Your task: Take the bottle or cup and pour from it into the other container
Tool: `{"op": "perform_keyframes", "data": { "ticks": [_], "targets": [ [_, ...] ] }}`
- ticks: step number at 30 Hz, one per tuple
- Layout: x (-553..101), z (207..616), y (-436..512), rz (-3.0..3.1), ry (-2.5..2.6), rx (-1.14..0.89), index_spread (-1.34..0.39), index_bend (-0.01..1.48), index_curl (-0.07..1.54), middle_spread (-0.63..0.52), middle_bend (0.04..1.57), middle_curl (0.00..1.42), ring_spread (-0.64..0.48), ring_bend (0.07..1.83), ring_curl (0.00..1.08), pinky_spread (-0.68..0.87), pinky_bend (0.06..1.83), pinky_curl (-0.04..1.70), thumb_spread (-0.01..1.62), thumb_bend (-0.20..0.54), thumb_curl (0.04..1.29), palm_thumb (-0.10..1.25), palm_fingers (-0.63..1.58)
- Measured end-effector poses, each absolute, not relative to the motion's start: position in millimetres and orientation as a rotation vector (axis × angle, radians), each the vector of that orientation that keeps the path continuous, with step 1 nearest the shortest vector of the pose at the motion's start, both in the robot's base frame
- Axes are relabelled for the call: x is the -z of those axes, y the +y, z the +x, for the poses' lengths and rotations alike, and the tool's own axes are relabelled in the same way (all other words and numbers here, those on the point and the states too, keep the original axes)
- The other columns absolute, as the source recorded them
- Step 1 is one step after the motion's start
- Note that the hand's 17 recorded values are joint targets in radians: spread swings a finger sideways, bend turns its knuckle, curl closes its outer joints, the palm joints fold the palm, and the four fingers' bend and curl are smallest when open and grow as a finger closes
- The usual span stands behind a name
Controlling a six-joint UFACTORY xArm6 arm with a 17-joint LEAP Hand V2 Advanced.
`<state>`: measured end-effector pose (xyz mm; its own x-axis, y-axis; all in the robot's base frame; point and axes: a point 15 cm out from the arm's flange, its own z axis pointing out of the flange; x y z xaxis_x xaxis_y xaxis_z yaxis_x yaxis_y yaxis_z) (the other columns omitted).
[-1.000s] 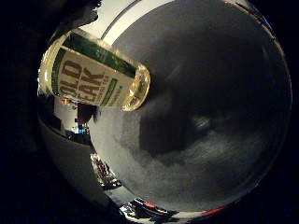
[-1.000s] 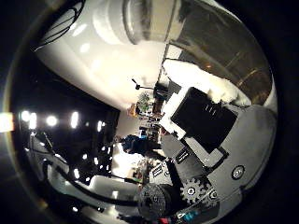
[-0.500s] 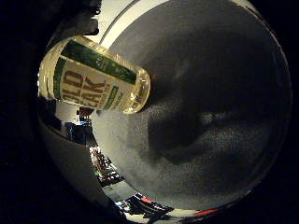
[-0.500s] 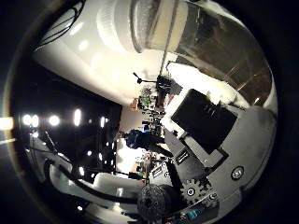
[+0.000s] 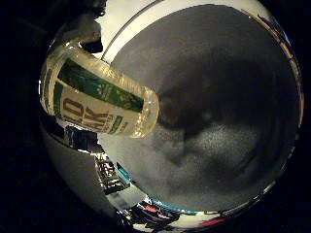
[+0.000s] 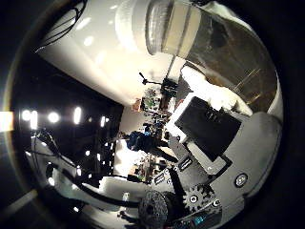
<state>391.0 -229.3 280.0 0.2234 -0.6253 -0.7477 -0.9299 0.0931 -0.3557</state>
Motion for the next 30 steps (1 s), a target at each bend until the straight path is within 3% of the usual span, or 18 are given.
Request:
{"op": "perform_keyframes", "data": {
  "ticks": [30],
  "targets": [
    [-381, 409, -130, -1.937, 1.457, -0.307, -0.19, 1.2, 0.8, -0.14, 1.33, 0.82, -0.27, 1.26, 0.92, -0.24, 1.26, 0.87, 0.32, -0.02, 0.94, 1.1, 1.09]
  ]
}}
